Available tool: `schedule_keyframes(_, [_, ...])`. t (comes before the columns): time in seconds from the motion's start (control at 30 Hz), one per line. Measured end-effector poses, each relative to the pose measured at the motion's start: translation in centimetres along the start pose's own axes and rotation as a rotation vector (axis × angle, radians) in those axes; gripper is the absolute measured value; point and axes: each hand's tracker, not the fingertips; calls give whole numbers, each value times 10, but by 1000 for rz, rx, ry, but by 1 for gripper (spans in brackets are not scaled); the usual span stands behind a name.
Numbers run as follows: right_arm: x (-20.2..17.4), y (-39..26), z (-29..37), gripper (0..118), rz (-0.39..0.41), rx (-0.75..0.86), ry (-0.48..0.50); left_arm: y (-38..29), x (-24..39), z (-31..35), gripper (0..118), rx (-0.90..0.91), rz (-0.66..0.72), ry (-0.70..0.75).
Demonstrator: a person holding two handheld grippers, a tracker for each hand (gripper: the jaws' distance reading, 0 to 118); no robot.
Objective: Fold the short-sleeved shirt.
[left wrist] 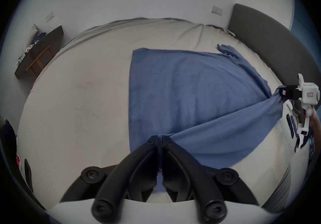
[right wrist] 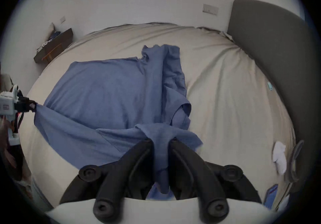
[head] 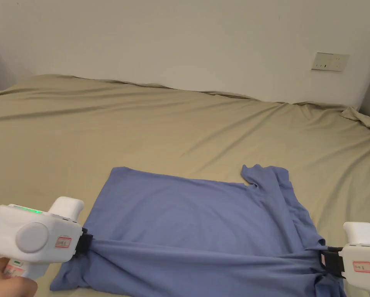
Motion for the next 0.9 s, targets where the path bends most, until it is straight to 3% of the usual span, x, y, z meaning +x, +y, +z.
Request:
schedule_keyframes(0.07, [5,-3,-15,15,-61,-6,18,1,-1,-13,12,-2,31,13])
schedule_keyframes(0.1, [8,-5,-18,29,-91,1,20,1,-4,-19,28,-4,71,25])
schedule_keyframes(0.13, [11,-8,-19,65,-126,-2,16,1,-8,-22,58,-14,112,31])
schedule_keyframes(0.17, [14,-12,-19,89,-161,-6,2,0,-13,-21,76,-14,152,30])
schedule_keyframes(0.2, [15,-17,-12,96,-182,5,8,-4,-17,-14,78,-6,194,11])
schedule_keyframes(0.27, [15,-30,11,95,-185,90,51,-12,-22,6,78,45,231,-17])
schedule_keyframes(0.37, [6,-57,56,95,-132,204,29,-38,-12,56,78,187,185,43])
schedule_keyframes(0.4, [2,-70,70,94,-126,223,17,-51,-6,72,78,241,179,67])
schedule_keyframes(0.43, [-3,-83,83,86,-123,224,12,-66,1,86,78,285,177,72])
schedule_keyframes(0.47, [-7,-95,93,67,-123,232,5,-82,7,96,76,324,180,61])
schedule_keyframes(0.5, [-11,-108,102,35,-127,241,-14,-96,15,105,67,354,189,64])
schedule_keyframes(0.53, [-15,-119,109,3,-127,241,-32,-109,21,111,35,358,194,70])
schedule_keyframes(0.57, [-18,-129,112,3,-122,238,-61,-122,30,117,35,356,196,100])
schedule_keyframes(0.6, [-21,-139,117,3,-114,236,-104,-135,38,120,24,370,195,144])
schedule_keyframes(0.63, [-23,-146,121,3,-122,225,-84,-147,45,121,2,378,202,166])
schedule_keyframes(0.73, [-26,-157,124,3,-139,194,-56,-163,53,120,0,348,216,147])
schedule_keyframes(0.9, [-32,-148,128,3,-85,206,-42,-143,41,89,0,253,203,139])
